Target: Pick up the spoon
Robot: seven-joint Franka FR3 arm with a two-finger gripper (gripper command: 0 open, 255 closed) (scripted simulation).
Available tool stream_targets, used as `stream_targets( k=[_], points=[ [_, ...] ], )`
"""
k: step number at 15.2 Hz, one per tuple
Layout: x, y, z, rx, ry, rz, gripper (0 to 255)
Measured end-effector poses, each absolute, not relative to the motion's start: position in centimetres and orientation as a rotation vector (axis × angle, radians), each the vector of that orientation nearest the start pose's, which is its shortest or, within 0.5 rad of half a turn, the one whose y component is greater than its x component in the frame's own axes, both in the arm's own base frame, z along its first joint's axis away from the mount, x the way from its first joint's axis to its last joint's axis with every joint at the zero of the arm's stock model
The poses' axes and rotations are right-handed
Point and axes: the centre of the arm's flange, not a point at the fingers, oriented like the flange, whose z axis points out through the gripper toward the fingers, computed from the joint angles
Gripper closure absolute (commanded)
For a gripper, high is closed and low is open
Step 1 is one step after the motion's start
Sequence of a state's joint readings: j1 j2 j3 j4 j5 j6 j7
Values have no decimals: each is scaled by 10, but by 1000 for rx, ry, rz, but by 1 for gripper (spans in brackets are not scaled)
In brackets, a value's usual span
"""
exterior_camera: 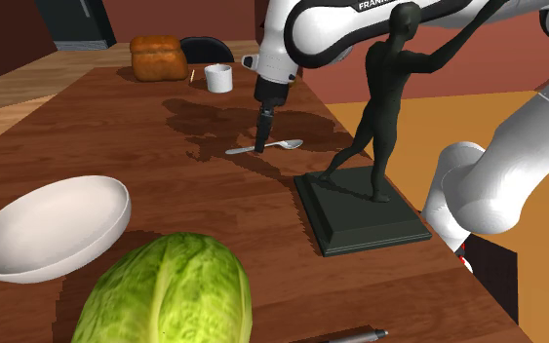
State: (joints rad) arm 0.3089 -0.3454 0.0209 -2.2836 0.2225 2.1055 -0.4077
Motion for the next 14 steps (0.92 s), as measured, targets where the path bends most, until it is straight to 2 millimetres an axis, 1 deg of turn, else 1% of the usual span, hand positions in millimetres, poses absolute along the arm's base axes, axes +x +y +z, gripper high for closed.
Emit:
stream_targets(
  k=[10, 14],
  points=[
    [435, 160, 506, -2795, -925, -259, 255],
    [435, 161, 520, -2795, -925, -259, 255]
  ],
)
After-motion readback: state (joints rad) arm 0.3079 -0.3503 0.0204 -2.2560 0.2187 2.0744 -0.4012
